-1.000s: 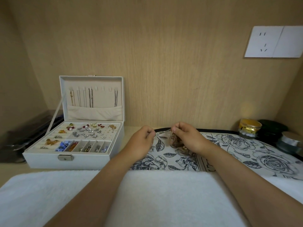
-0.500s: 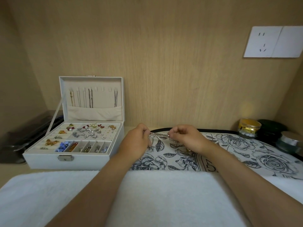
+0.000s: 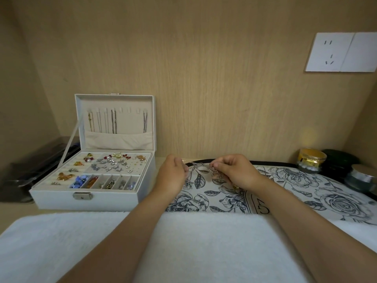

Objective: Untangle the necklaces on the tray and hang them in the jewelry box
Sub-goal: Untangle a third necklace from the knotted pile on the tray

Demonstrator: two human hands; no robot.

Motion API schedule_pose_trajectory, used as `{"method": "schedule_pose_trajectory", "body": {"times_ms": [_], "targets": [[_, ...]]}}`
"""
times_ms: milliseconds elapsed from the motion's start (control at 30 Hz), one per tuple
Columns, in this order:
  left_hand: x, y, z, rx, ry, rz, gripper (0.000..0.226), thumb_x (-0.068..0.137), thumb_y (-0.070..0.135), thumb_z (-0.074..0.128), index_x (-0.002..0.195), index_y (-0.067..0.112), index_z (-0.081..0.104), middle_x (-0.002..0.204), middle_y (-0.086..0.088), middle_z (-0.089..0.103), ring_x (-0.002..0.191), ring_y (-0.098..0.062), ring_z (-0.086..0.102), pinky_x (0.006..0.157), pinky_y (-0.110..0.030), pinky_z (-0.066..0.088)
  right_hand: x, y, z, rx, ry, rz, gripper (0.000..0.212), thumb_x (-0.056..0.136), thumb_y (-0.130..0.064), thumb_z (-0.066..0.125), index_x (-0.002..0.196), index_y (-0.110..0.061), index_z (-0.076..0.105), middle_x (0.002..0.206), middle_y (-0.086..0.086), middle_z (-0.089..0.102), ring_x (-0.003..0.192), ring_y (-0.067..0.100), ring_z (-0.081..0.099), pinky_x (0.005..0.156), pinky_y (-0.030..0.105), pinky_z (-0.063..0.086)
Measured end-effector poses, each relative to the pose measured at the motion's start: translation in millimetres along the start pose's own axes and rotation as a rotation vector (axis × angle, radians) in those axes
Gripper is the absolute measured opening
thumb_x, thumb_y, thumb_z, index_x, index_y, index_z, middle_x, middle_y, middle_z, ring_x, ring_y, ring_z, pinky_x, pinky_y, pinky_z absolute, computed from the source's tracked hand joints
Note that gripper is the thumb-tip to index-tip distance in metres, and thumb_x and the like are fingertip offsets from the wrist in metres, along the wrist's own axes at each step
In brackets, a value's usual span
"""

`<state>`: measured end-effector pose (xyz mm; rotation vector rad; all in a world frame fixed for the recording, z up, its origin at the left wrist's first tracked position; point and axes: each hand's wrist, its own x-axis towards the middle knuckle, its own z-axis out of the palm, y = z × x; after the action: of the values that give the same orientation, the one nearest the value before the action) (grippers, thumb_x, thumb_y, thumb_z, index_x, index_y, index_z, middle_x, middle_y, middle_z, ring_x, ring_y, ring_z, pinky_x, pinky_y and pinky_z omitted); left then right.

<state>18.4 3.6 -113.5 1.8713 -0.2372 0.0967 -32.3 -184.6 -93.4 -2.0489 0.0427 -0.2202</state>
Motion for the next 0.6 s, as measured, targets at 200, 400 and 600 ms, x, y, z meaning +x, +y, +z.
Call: {"method": "schedule_pose_trajectory", "body": {"times_ms": [200,400,600], "targets": [[0,1,2,-0.272,-0.028,-0.144,0.029,0.106,0.025,0.03,0.082,0.017,0.043,0.065,0.0,0.042,0.049,-0.012,0.035,0.044,-0.025,0.028,2,4,2,-0.103,0.039,-0.001,0.012,0.098,-0.018,0.062,0.096,-0.013,0.073,0.069,0.002,0.07,0.044,-0.004,0.057,0.047,0.009,0.04],[-2,-2,-4,0.285,0.083,0.15,0.032,0.108,0.029,0.026,0.095,0.01,0.048,0.074,0.001,0.048,0.064,-0.013,0.047,0.056,-0.03,0.037,5,7,1,-0.156,0.132,-0.024,0.016,0.099,-0.024,0.059,0.091,-0.016,0.07,0.063,-0.004,0.067,0.051,0.008,0.056,0.048,0.021,0.045],[-5,-1,-9,0.582,0.119,0.237,0.028,0.107,0.034,0.023,0.1,0.015,0.043,0.071,0.003,0.045,0.06,-0.014,0.048,0.059,-0.034,0.041,6,11,0,-0.12,0.134,-0.036,0.017,0.098,-0.026,0.061,0.089,-0.014,0.069,0.058,-0.005,0.063,0.05,0.004,0.055,0.053,0.022,0.043]]}}
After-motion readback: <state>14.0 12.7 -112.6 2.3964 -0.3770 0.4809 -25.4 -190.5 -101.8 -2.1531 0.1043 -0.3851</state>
